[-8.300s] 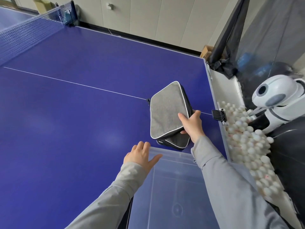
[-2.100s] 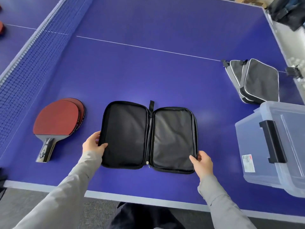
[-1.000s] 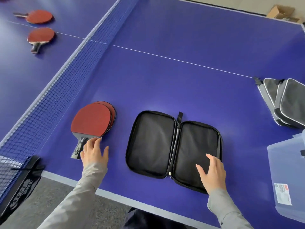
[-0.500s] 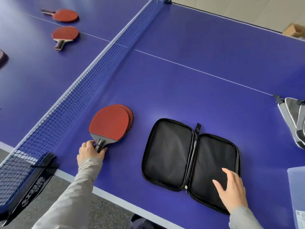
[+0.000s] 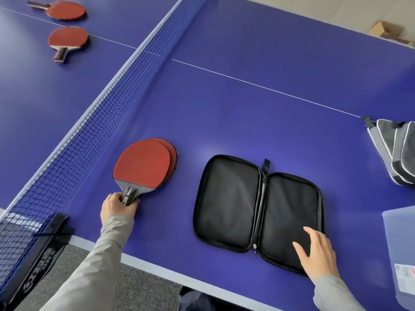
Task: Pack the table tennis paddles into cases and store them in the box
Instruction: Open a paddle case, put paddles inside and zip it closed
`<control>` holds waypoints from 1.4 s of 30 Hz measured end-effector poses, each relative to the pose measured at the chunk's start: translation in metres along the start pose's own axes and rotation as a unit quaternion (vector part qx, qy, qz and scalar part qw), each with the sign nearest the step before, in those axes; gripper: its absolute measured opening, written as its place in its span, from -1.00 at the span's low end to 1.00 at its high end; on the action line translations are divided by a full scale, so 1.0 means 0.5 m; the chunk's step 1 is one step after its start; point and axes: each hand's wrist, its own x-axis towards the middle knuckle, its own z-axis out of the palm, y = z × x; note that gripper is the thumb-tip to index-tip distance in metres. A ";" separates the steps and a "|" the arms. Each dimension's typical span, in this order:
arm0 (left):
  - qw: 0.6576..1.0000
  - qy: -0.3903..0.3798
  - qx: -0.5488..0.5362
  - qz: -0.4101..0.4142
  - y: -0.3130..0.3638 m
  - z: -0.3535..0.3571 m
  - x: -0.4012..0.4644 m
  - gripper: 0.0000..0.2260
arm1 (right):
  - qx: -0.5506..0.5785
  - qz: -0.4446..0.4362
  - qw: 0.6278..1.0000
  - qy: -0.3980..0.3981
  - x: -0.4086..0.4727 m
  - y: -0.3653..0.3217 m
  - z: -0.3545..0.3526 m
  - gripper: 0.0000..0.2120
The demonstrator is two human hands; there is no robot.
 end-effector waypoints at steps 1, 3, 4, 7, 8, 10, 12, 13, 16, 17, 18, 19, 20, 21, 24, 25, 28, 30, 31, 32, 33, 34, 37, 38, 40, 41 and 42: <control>1.000 0.005 0.000 0.004 0.001 -0.001 -0.002 -0.72 | 0.000 0.002 1.000 0.000 -0.003 0.002 0.002 -0.54; 1.000 0.015 0.001 0.005 0.004 -0.002 -0.008 -0.75 | 0.000 0.006 1.000 0.000 -0.009 0.004 0.005 -0.55; 1.000 0.017 0.001 0.004 0.008 -0.002 -0.013 -0.76 | -0.002 0.008 1.000 -0.001 -0.011 0.007 0.006 -0.55; 1.000 0.021 0.004 0.003 0.026 -0.004 -0.036 -0.78 | -0.010 0.013 1.000 0.001 -0.016 0.015 0.010 -0.55; 1.000 0.023 0.002 0.008 0.033 -0.004 -0.046 -0.79 | -0.010 0.014 1.000 0.002 -0.017 0.018 0.010 -0.55; 1.000 0.022 -0.009 0.020 0.052 -0.002 -0.070 -0.80 | -0.005 0.016 1.000 0.005 -0.019 0.022 0.010 -0.55; 0.999 0.014 -0.013 0.031 0.078 0.009 -0.101 -0.78 | -0.002 0.019 1.000 0.009 -0.021 0.031 0.009 -0.55; 0.999 0.009 -0.015 0.038 0.095 0.019 -0.120 -0.77 | -0.002 0.022 1.000 0.012 -0.021 0.038 0.008 -0.54; 0.997 -0.016 -0.039 0.058 0.156 0.058 -0.187 -0.78 | -0.002 0.032 0.999 0.017 -0.019 0.070 0.001 -0.53; 0.997 -0.026 -0.048 0.060 0.179 0.074 -0.213 -0.79 | -0.001 0.036 0.999 0.018 -0.018 0.083 -0.003 -0.53; 0.996 -0.037 -0.055 0.062 0.200 0.091 -0.241 -0.79 | 0.001 0.041 0.999 0.018 -0.016 0.096 -0.006 -0.52; 0.995 -0.048 -0.060 0.064 0.222 0.109 -0.269 -0.80 | 0.002 0.046 0.999 0.016 -0.015 0.110 -0.009 -0.52; 0.994 -0.057 -0.066 0.067 0.242 0.128 -0.298 -0.80 | 0.002 0.051 0.999 0.013 -0.014 0.125 -0.012 -0.51; 0.993 -0.064 -0.071 0.070 0.263 0.146 -0.327 -0.80 | 0.000 0.054 0.998 0.009 -0.014 0.140 -0.014 -0.50; 0.990 -0.089 -0.076 0.077 0.311 0.199 -0.408 -0.79 | -0.021 0.050 0.998 -0.013 -0.011 0.178 -0.020 -0.46; 0.989 -0.097 -0.076 0.079 0.324 0.218 -0.438 -0.79 | -0.027 0.047 0.998 -0.020 -0.010 0.193 -0.022 -0.44; 0.988 -0.111 -0.075 0.076 0.349 0.265 -0.514 -0.79 | -0.031 0.031 0.999 -0.032 -0.004 0.215 -0.026 -0.43; 0.988 -0.114 -0.076 0.071 0.358 0.291 -0.553 -0.79 | -0.024 0.009 0.999 -0.032 0.002 0.216 -0.024 -0.43; 0.988 -0.116 -0.073 0.069 0.360 0.303 -0.568 -0.79 | -0.018 -0.003 0.999 -0.031 0.005 0.214 -0.022 -0.42; 0.988 -0.119 -0.069 0.066 0.362 0.315 -0.581 -0.80 | -0.013 -0.014 0.999 -0.031 0.009 0.210 -0.020 -0.42; 0.989 -0.120 -0.064 0.061 0.363 0.325 -0.593 -0.81 | -0.010 -0.025 0.999 -0.033 0.013 0.206 -0.017 -0.41; 0.989 -0.120 -0.060 0.056 0.364 0.335 -0.603 -0.80 | -0.011 -0.034 0.999 -0.036 0.016 0.203 -0.014 -0.40; 0.991 -0.115 -0.052 0.042 0.366 0.359 -0.627 -0.77 | -0.014 -0.049 0.998 -0.044 0.022 0.200 -0.003 -0.38; 0.992 -0.113 -0.049 0.037 0.367 0.365 -0.634 -0.75 | -0.014 -0.051 0.997 -0.047 0.024 0.201 0.000 -0.37; 0.993 -0.110 -0.045 0.027 0.369 0.376 -0.646 -0.73 | -0.020 -0.056 0.997 -0.048 0.025 0.204 0.005 -0.37; 0.993 -0.107 -0.045 0.023 0.370 0.382 -0.651 -0.71 | -0.021 -0.057 0.997 -0.047 0.026 0.204 0.006 -0.38; 0.993 -0.103 -0.048 0.018 0.370 0.387 -0.656 -0.70 | -0.022 -0.058 0.997 -0.044 0.026 0.205 0.008 -0.38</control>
